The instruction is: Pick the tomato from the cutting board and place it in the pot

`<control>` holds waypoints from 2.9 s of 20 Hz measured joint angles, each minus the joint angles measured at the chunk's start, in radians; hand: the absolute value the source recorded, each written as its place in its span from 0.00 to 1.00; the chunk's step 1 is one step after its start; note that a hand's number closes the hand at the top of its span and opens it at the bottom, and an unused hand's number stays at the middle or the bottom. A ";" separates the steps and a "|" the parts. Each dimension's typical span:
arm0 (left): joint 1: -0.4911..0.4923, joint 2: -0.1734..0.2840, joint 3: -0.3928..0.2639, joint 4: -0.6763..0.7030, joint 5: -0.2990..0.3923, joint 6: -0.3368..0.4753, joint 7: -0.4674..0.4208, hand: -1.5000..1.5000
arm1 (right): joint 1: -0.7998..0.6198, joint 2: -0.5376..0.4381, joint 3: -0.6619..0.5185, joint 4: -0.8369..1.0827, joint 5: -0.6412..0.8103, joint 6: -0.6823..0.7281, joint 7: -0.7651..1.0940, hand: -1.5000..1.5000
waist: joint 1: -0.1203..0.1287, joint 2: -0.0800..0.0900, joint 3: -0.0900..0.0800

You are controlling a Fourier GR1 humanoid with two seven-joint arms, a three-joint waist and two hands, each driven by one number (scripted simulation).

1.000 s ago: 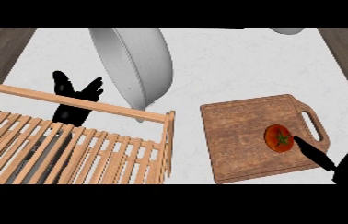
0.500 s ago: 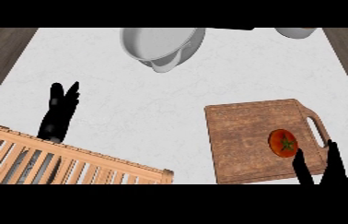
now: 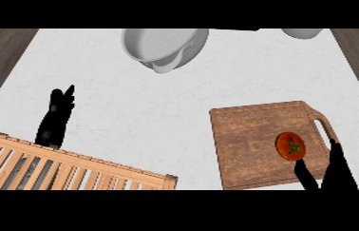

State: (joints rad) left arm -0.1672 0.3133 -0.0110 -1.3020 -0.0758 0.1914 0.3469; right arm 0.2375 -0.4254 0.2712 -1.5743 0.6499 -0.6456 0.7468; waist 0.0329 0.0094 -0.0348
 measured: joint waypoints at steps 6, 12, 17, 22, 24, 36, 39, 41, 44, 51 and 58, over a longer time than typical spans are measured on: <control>0.018 -0.002 0.019 -0.007 -0.007 -0.004 -0.004 0.50 | -0.058 0.014 0.047 -0.164 0.168 0.186 0.279 0.00 | -0.014 0.000 0.004; 0.029 -0.008 0.044 -0.013 -0.014 -0.015 -0.006 0.50 | -0.129 0.078 0.068 -0.213 0.281 0.292 0.359 0.00 | -0.024 0.001 0.007; 0.030 -0.011 0.056 -0.025 -0.021 -0.027 0.012 0.50 | -0.183 0.124 0.054 -0.205 0.342 0.357 0.383 0.00 | -0.025 0.003 0.005; 0.038 -0.013 0.070 -0.024 -0.025 -0.044 -0.004 0.50 | -0.181 0.161 0.020 -0.167 0.347 0.399 0.373 0.00 | -0.029 0.002 0.008; 0.038 -0.016 0.076 -0.023 -0.026 -0.053 -0.006 0.50 | -0.197 0.183 0.005 -0.151 0.349 0.417 0.373 0.00 | -0.029 0.002 0.009; 0.043 -0.020 0.096 -0.038 -0.040 -0.064 0.016 0.50 | -0.235 0.246 -0.100 -0.051 0.317 0.444 0.307 0.00 | -0.030 0.003 0.006; 0.042 -0.022 0.102 -0.044 -0.039 -0.074 0.023 0.50 | -0.233 0.266 -0.107 -0.025 0.323 0.436 0.290 0.00 | -0.030 0.003 0.004; 0.045 -0.024 0.107 -0.043 -0.042 -0.077 0.016 0.50 | -0.240 0.270 -0.120 -0.010 0.318 0.436 0.280 0.00 | -0.030 0.002 0.006; 0.046 -0.026 0.114 -0.042 -0.048 -0.078 0.011 0.50 | -0.247 0.283 -0.134 0.005 0.318 0.435 0.271 1.00 | -0.031 0.001 0.006; 0.045 -0.029 0.121 -0.037 -0.061 -0.081 -0.001 0.50 | -0.262 0.276 -0.145 0.050 0.349 0.407 0.220 1.00 | -0.031 -0.001 0.006; 0.047 -0.033 0.132 -0.033 -0.067 -0.091 -0.017 0.50 | -0.275 0.243 -0.133 0.045 0.452 0.406 0.219 1.00 | -0.032 -0.002 0.008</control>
State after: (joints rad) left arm -0.1203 0.2801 0.1208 -1.3354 -0.1433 0.1006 0.3299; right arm -0.0374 -0.1825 0.1382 -1.5293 1.1024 -0.2392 0.9654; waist 0.0008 0.0070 -0.0267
